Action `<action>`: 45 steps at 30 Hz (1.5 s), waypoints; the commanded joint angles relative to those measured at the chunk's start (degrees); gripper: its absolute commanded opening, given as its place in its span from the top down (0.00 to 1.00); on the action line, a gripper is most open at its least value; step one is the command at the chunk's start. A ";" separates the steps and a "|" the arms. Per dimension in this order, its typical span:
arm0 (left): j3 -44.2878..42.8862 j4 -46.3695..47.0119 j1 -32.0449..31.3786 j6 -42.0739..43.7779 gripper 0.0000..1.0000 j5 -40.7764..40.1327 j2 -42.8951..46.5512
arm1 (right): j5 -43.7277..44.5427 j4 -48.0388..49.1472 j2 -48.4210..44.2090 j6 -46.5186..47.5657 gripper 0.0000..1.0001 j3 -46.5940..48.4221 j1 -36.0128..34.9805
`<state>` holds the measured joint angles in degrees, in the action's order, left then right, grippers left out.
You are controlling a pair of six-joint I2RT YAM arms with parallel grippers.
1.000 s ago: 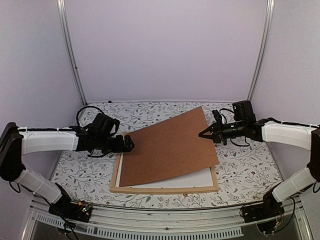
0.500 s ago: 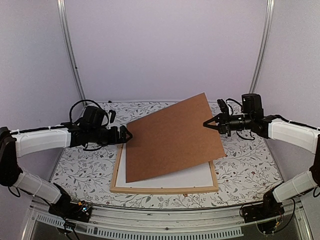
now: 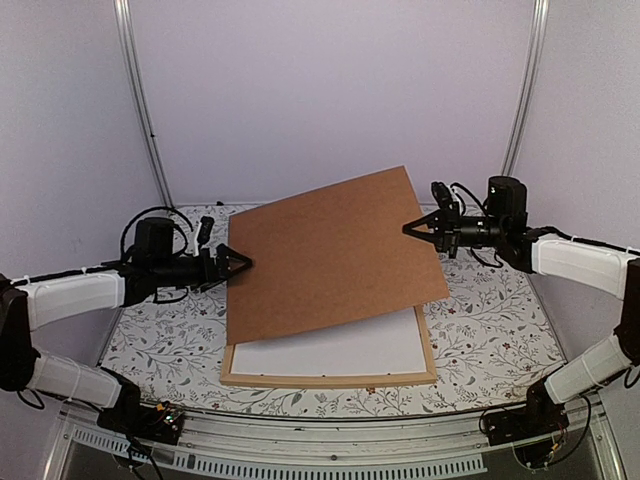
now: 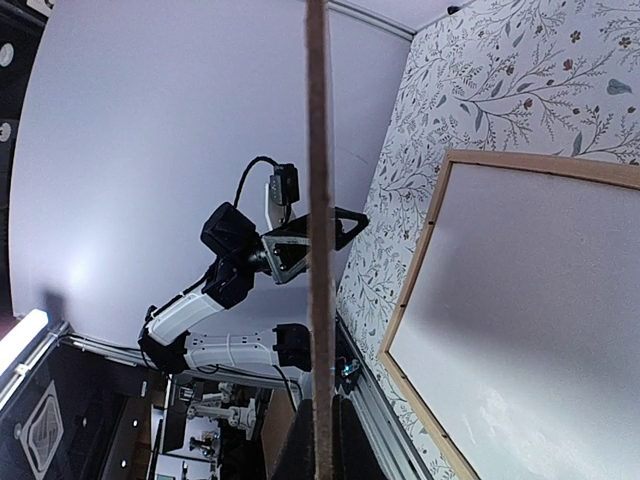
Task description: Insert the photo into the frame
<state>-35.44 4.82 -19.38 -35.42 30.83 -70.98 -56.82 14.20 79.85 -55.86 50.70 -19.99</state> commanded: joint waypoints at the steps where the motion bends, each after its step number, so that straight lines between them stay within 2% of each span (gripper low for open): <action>1: 1.87 10.40 0.93 -2.74 0.04 10.19 -0.59 | -3.48 8.32 0.17 -3.72 1.00 2.50 0.38; 8: 3.98 18.68 1.05 -6.06 0.22 16.44 -0.12 | -3.63 11.27 1.06 -4.97 1.00 0.58 0.62; 21: 5.07 18.89 2.57 -6.35 0.51 18.31 1.99 | -4.75 11.98 4.45 -1.41 1.00 -1.53 2.58; 30: 4.93 19.53 3.31 -7.44 0.75 20.64 2.44 | -5.67 11.88 7.30 3.08 0.98 -3.62 4.02; 34: 4.60 19.31 3.40 -8.65 0.87 21.35 3.23 | -5.54 11.35 8.58 5.48 0.93 -3.68 4.07; 37: 4.19 18.21 3.41 -9.41 1.00 21.29 4.33 | -4.97 9.97 9.28 6.93 0.87 -3.67 4.05; 40: 3.55 14.85 3.77 -10.10 1.00 20.79 5.58 | -3.94 6.67 9.58 9.22 0.78 -3.76 4.03; 45: 3.03 8.25 4.67 -11.42 1.00 22.17 7.20 | 0.17 -2.55 8.48 14.82 0.57 -3.39 4.04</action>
<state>-31.20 18.92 -16.29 -47.16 54.11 -65.19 -59.99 19.29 89.38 -46.19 47.11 -16.10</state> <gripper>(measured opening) 0.023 0.376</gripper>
